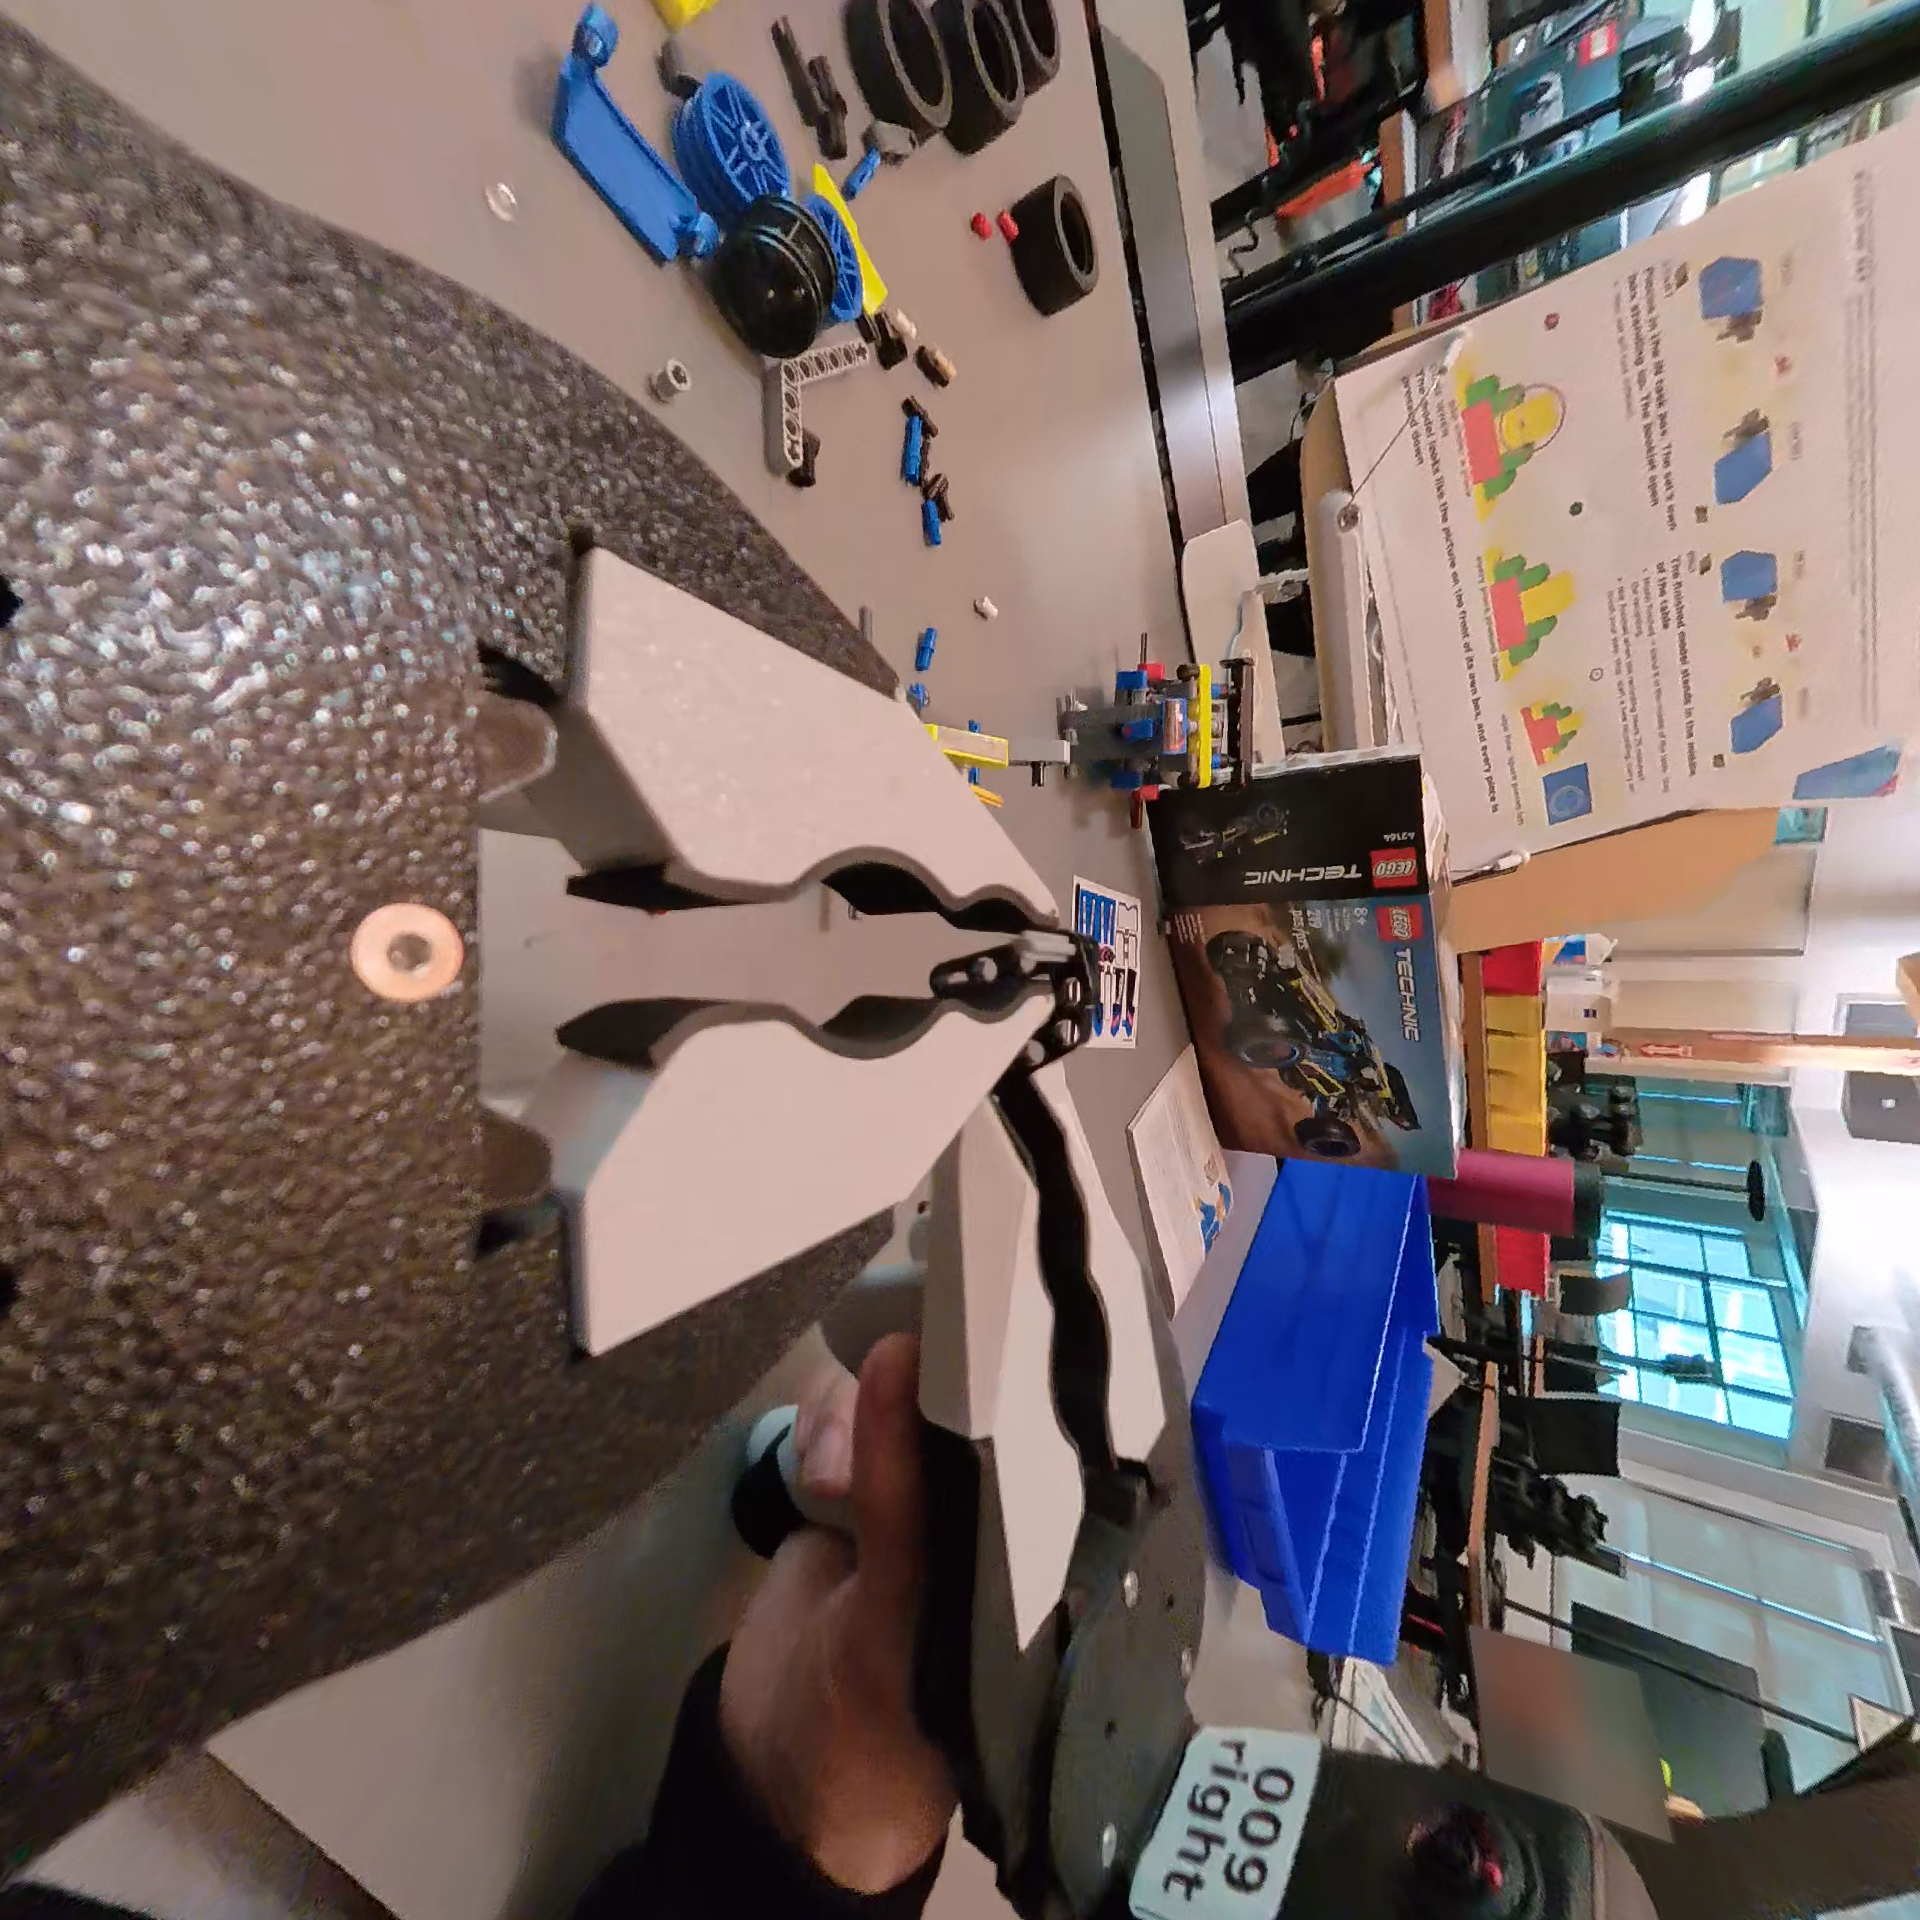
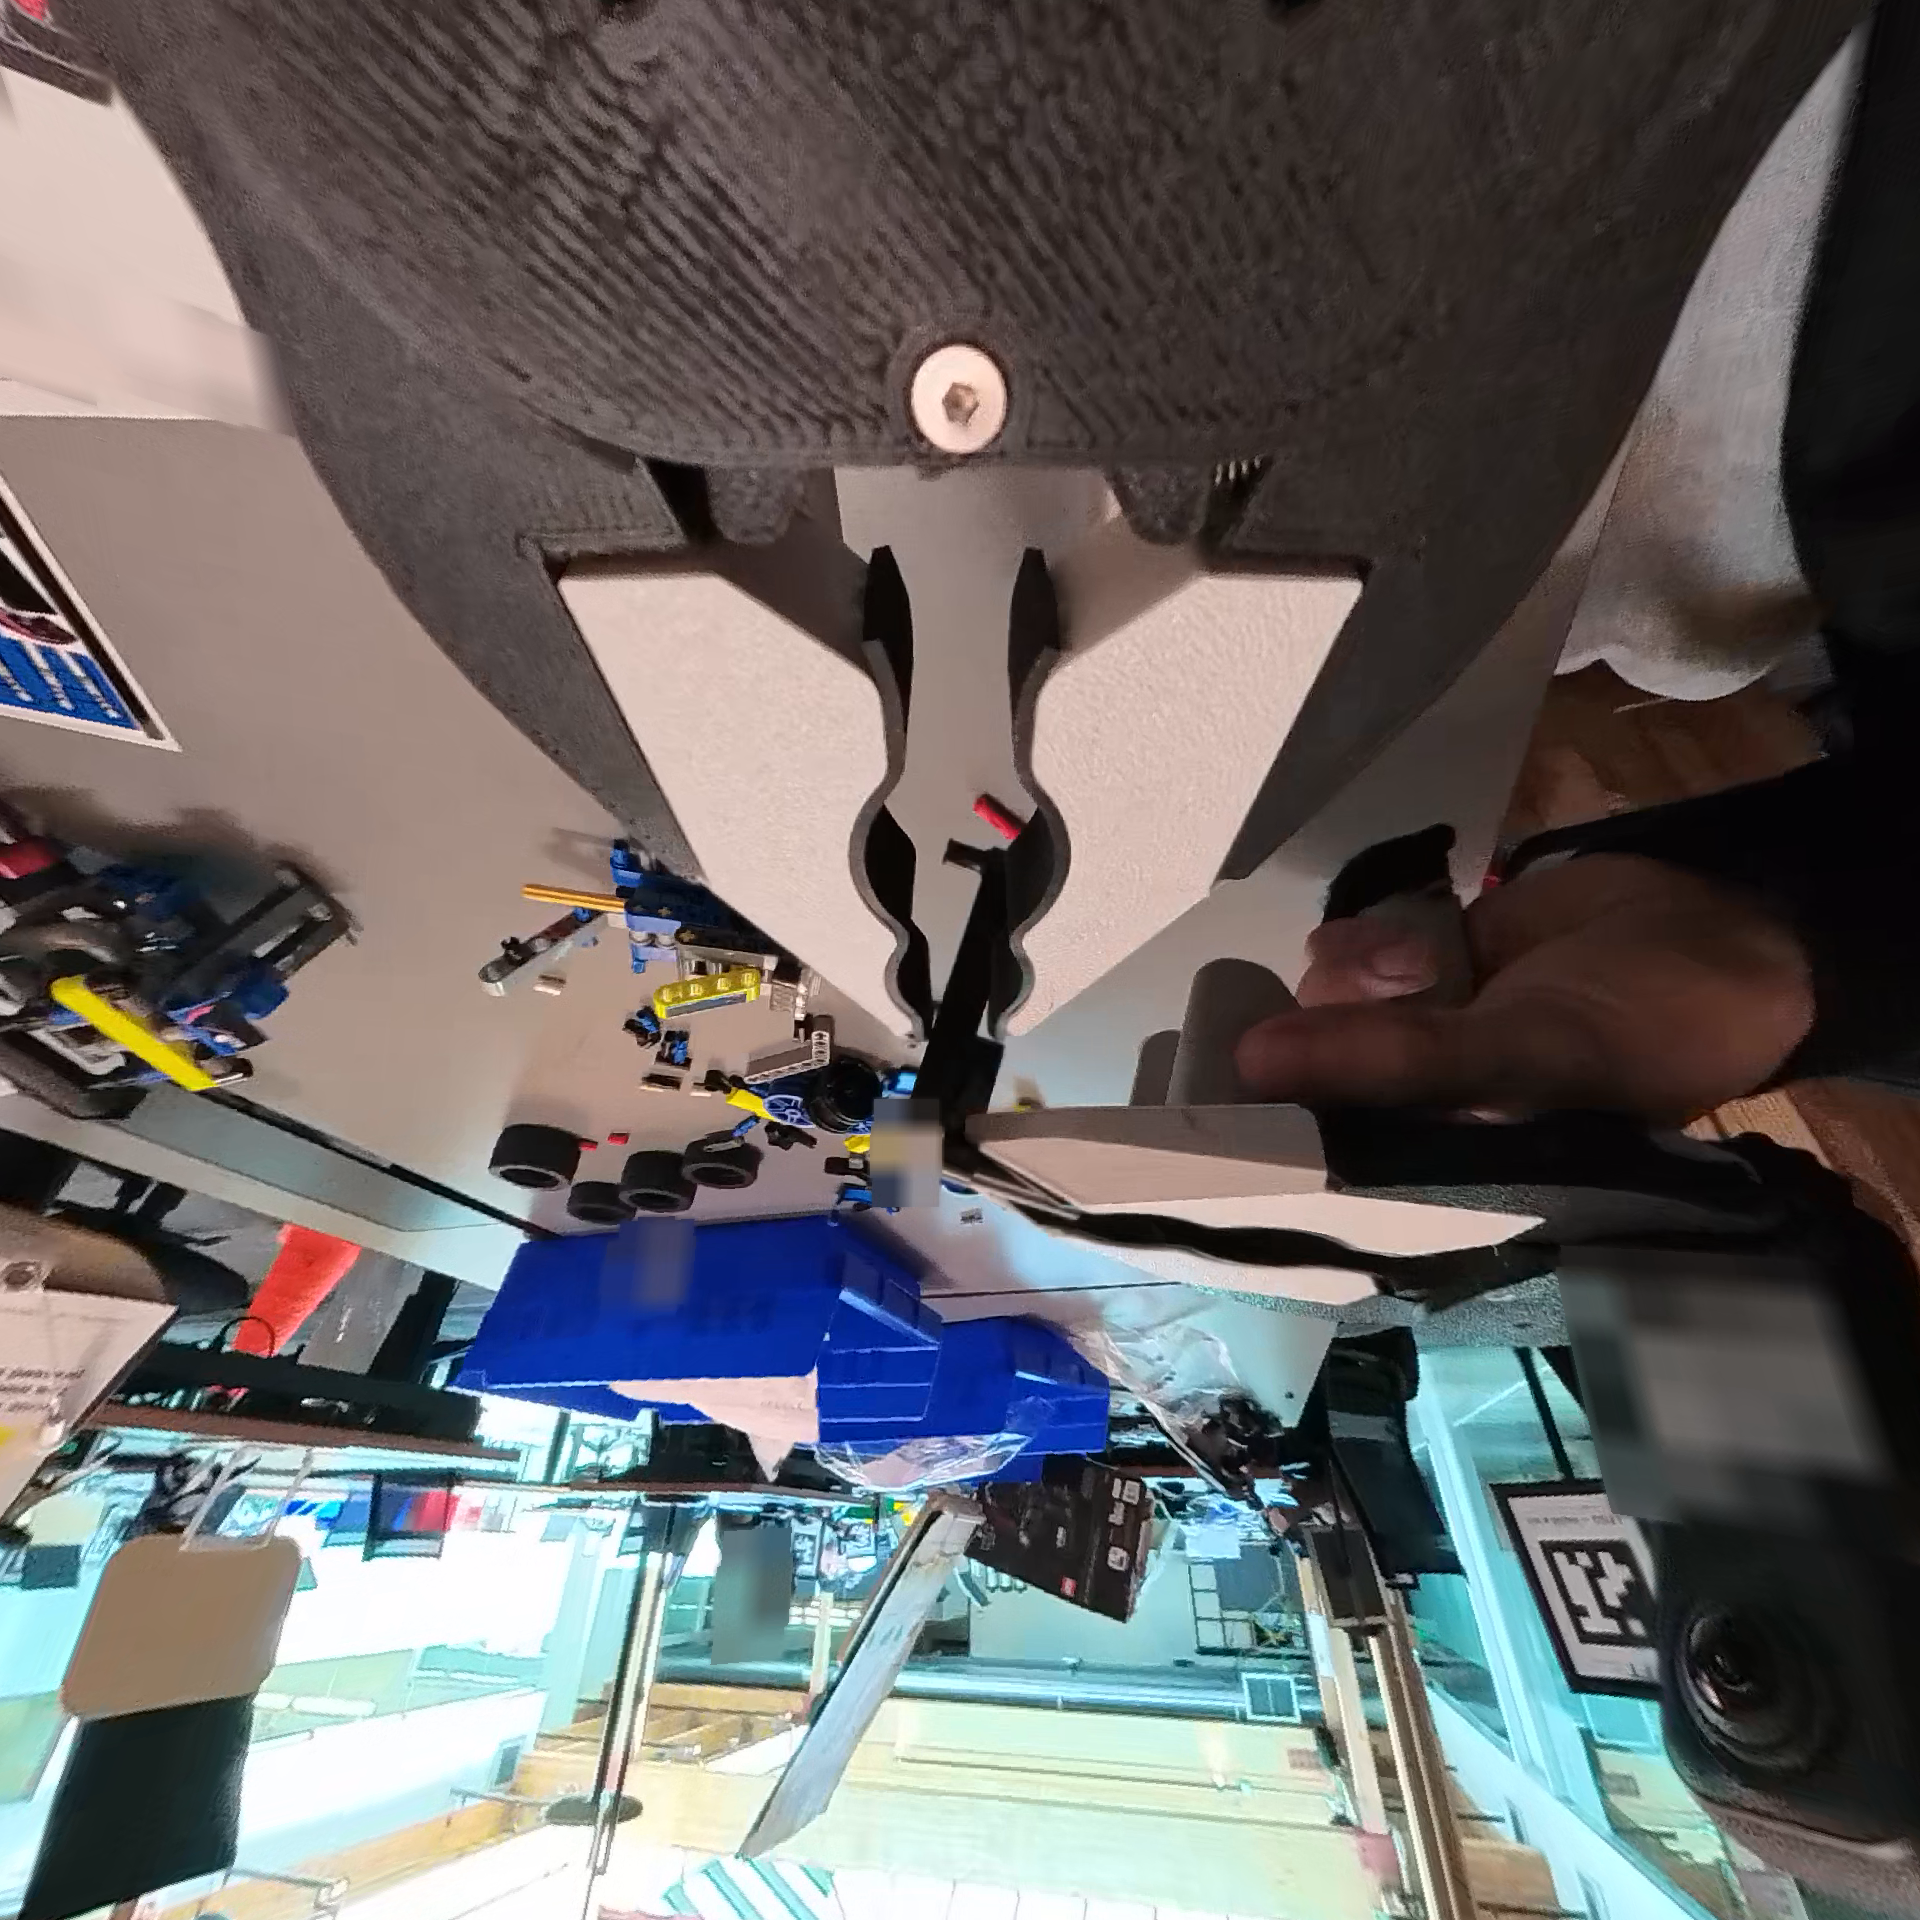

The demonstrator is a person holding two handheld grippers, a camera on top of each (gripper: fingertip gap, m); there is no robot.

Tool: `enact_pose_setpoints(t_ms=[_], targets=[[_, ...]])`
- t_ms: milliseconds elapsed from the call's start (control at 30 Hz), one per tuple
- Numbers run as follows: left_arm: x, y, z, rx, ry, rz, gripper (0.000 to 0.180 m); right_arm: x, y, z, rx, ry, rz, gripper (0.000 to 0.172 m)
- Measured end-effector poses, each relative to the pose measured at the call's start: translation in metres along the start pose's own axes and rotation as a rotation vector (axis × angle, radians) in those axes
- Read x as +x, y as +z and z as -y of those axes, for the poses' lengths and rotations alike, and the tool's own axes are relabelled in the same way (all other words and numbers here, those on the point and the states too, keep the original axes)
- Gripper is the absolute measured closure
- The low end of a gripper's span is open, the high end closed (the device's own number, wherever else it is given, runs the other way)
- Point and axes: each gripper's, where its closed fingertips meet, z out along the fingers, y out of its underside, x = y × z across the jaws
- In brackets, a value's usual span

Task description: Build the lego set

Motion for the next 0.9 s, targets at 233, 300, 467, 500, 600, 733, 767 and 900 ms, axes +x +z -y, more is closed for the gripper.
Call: enact_pose_setpoints(t_ms=[233,300,467,500,600,733,767,900], targets=[[0.004,0.003,0.0,0.011,0.01,-0.037,0.175,0.006,0.0,-0.004,-0.024,-0.019,-0.02,0.165],[0.006,0.004,-0.001,0.006,0.031,-0.047,0.174,0.006,-0.001,-0.004,-0.019,-0.002,-0.012,0.166],[0.006,0.006,-0.001,-0.011,0.083,-0.044,0.172,0.004,-0.001,-0.003,-0.005,0.126,0.028,0.167],[0.006,0.006,-0.001,-0.016,0.097,-0.042,0.171,0.004,-0.001,-0.003,-0.007,0.157,0.034,0.166],[0.006,0.006,-0.001,-0.025,0.139,-0.033,0.17,0.004,0.0,-0.004,-0.002,0.266,0.043,0.166],[0.006,0.006,-0.001,-0.032,0.158,-0.031,0.168,0.005,-0.001,-0.006,0.005,0.377,0.051,0.166],[0.006,0.006,-0.001,-0.033,0.16,-0.032,0.168,0.004,-0.001,-0.006,0.005,0.405,0.06,0.166],[0.005,0.006,-0.002,-0.055,0.193,-0.027,0.169,-0.003,0.0,-0.011,-0.03,0.545,0.097,0.166]])
